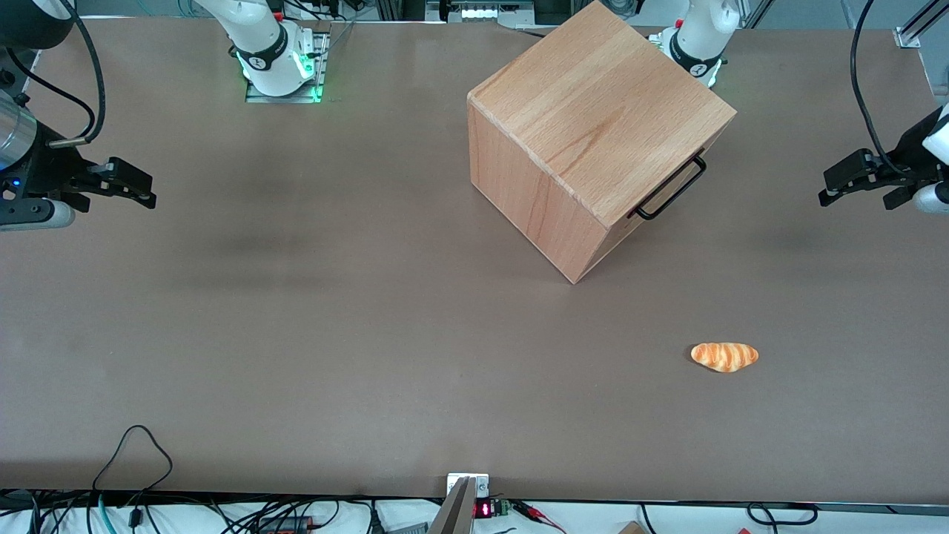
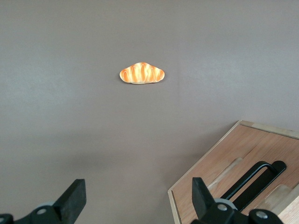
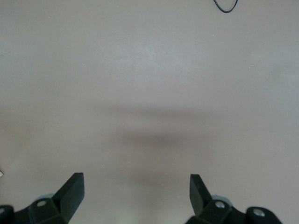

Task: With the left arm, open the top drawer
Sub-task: 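Move the left gripper toward the black handle of the wooden drawer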

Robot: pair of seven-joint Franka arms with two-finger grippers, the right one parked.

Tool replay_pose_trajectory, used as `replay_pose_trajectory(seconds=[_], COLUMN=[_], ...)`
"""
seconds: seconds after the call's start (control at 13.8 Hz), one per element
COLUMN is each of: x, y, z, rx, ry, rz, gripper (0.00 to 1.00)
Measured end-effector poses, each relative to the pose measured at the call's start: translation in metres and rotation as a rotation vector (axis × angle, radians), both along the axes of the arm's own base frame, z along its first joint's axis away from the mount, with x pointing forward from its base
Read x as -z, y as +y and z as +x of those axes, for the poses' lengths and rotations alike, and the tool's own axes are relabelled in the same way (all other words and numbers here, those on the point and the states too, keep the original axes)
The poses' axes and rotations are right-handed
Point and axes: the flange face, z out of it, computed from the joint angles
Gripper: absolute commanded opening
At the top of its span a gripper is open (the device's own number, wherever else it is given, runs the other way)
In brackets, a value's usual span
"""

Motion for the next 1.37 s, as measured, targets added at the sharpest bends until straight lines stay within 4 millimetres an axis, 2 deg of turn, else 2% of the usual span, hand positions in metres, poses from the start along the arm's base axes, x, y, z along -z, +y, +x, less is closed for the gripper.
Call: replay_pose_trajectory(seconds=[0.51, 0.72, 1.01, 1.37], x=[-0.003, 0.005, 0.049, 0.096], y=[0.002, 0.001, -0.005, -0.031], z=[0.0, 0.0, 0.004, 0.005], rx=[0.009, 0.029, 0.114, 0.305], ry=[-0.002, 0.021, 0.109, 0.19], rz=[0.017, 0.018, 0.017, -0.038], gripper=[1.0, 1.0, 1.0, 1.0])
